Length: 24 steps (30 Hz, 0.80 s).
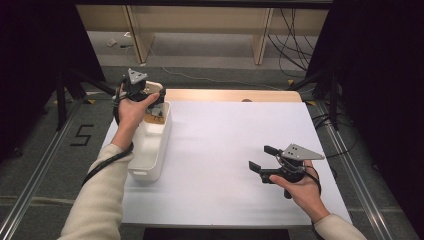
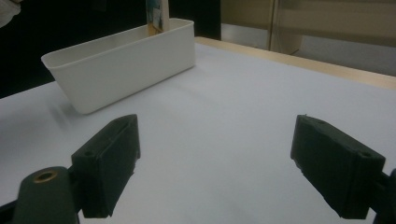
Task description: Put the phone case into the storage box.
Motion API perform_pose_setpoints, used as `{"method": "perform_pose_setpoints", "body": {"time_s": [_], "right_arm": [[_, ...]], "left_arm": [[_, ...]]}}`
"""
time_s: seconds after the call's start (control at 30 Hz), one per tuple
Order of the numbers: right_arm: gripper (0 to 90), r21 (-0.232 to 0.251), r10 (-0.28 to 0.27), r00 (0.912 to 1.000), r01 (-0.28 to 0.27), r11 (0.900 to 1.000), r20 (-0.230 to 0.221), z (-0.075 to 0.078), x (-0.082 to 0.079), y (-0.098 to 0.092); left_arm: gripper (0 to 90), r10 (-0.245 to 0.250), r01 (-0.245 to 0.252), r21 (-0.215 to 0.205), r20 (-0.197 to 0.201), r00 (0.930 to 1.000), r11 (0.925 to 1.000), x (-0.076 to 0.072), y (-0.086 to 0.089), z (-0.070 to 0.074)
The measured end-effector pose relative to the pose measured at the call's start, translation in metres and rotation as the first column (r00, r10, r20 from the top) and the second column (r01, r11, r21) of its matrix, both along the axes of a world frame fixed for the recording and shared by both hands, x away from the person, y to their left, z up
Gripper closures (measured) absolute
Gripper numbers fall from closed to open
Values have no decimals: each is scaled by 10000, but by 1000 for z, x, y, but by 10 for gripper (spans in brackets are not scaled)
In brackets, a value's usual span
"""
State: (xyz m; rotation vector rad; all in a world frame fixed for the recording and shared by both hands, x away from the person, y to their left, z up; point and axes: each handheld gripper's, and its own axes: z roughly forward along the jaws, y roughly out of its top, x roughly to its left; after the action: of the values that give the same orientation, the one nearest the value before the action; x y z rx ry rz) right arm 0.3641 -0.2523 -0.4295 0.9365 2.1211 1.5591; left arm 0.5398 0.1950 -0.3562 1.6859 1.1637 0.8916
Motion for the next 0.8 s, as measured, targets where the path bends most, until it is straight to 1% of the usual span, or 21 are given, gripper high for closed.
{"method": "perform_pose_setpoints", "body": {"time_s": [0.23, 0.3, 0.33, 0.4, 0.43, 0.47, 0.6, 0.8], "right_arm": [[166, -24, -25, 10000, 25, 10000, -14, 0, 0, -1], [166, 7, -53, 10000, 53, 10000, -1, 0, 0, -1], [167, 19, -63, 10000, 63, 10000, 19, 0, 0, -1], [167, 21, -67, 10000, 67, 10000, 31, 0, 0, -2], [167, 9, -61, 10000, 61, 10000, 20, 0, 0, -2], [167, 14, -58, 10000, 58, 10000, 17, 0, -1, -2], [167, 20, -59, 10000, 59, 10000, 26, 0, -1, -2], [167, 46, -56, 10000, 55, 10000, 37, 0, -1, -2]], "left_arm": [[103, 26, -26, 135, -31, 10000, 9999, 3, 1, -1], [103, 65, -65, 111, -43, 10000, 9999, 4, 1, -2], [103, 56, -55, 171, -47, 10000, 9998, 4, 1, -2], [103, 109, -108, 124, -92, 9999, 9999, 5, 1, -3], [103, 94, -93, 195, -84, 9999, 9998, 6, 2, -3], [103, 121, -120, 123, -109, 9999, 9999, 6, 2, -3], [103, 85, -83, 135, -111, 9999, 9999, 7, 2, -3], [103, 158, -158, 17, -196, 9997, 9999, 8, 1, -4]]}}
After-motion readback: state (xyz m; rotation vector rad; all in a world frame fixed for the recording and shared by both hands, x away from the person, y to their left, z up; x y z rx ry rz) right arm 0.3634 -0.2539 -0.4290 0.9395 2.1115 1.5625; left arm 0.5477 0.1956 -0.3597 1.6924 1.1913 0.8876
